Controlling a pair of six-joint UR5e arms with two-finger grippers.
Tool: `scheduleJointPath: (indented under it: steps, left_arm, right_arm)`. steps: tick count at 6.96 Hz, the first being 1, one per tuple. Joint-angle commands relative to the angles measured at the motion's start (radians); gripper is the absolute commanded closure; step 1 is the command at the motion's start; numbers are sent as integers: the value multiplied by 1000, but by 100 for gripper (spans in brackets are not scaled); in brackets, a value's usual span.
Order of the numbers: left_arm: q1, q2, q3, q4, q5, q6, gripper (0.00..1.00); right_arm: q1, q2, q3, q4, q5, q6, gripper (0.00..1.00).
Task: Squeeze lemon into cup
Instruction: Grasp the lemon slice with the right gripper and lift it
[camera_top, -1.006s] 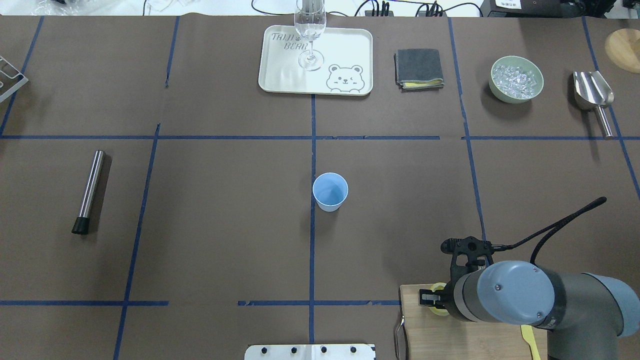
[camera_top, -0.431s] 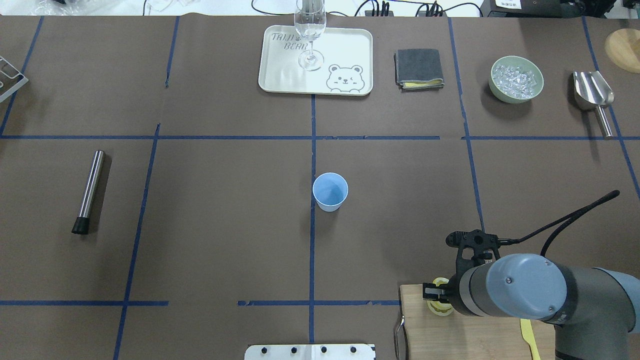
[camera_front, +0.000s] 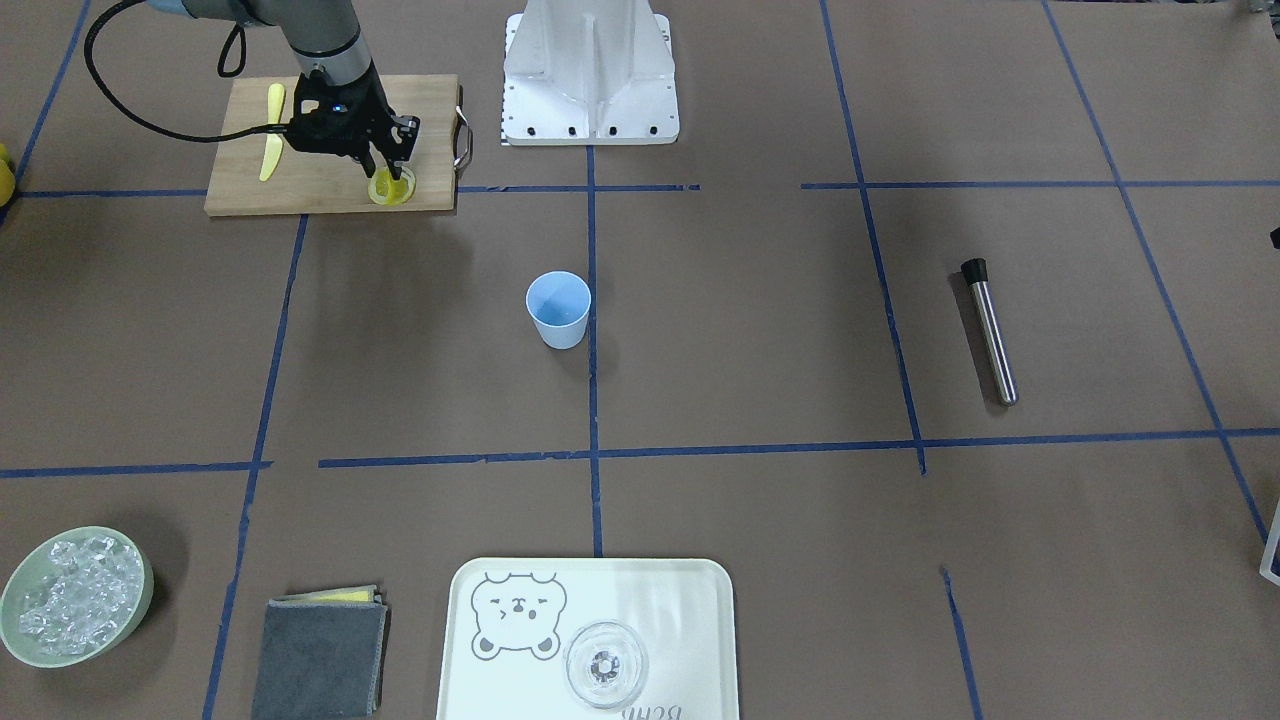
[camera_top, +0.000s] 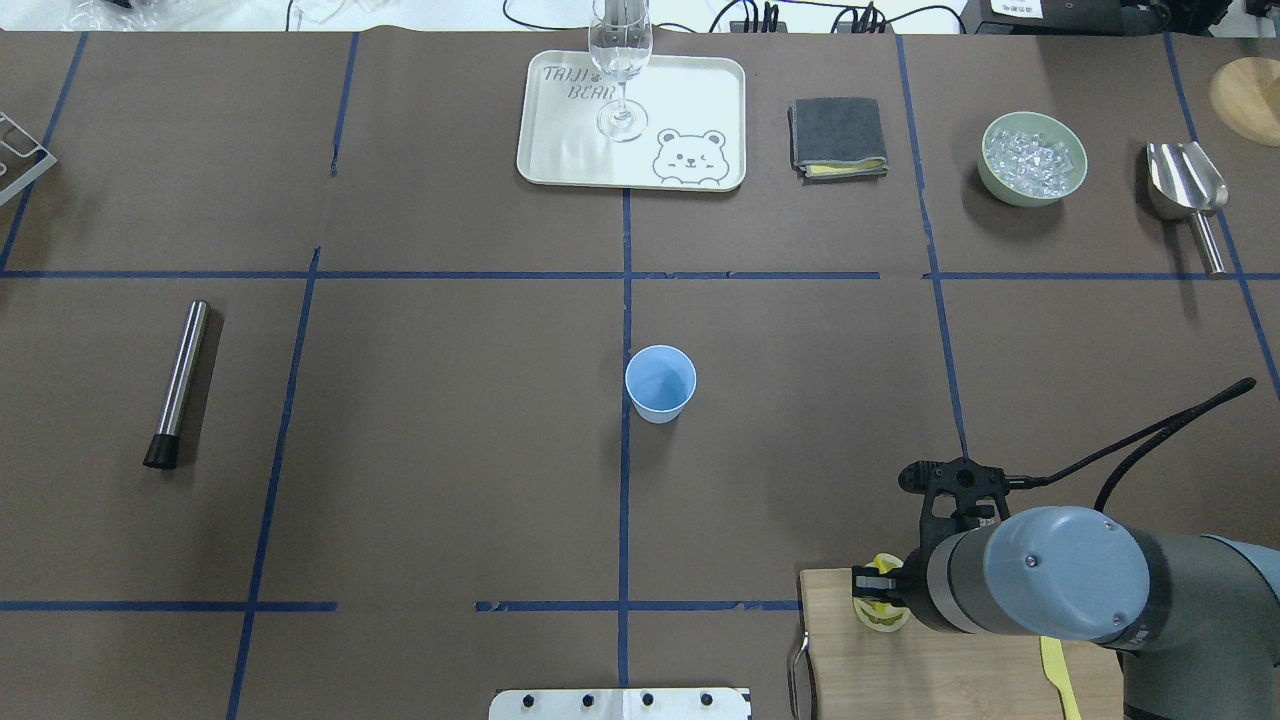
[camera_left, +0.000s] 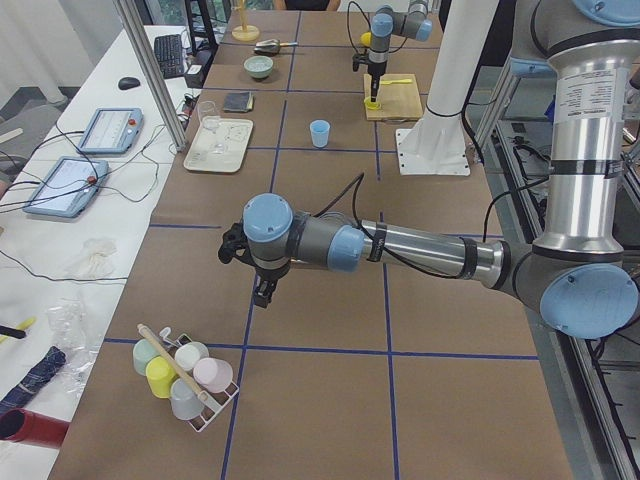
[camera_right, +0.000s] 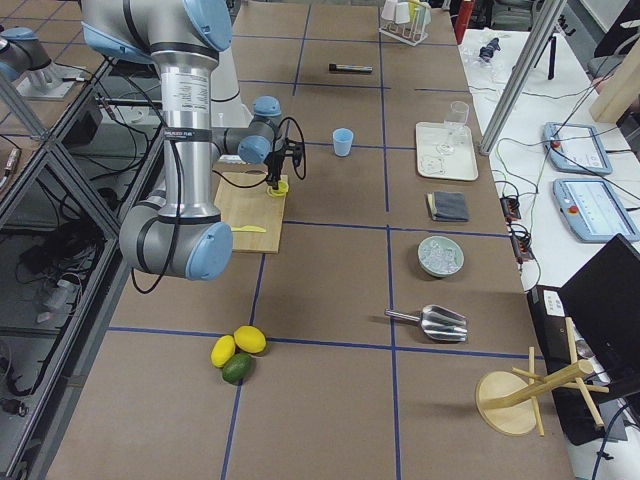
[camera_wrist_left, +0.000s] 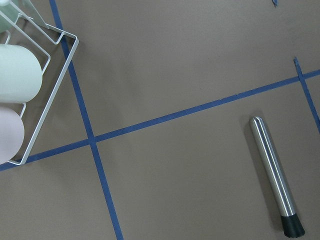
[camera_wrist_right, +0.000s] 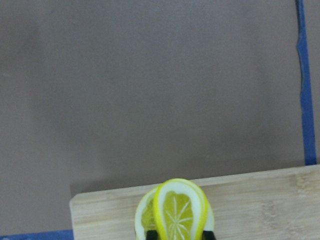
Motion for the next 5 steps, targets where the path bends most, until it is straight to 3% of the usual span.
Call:
scheduleJointPath:
  steps: [1,5]
  left_arm:
    - [-1,1,0,0,-17,0,0]
    - [-1,1,0,2,-18,0,0]
  right_arm:
    - [0,-2,44,-51,-1,0,61]
    - [79,20,136,-101,13,0,61]
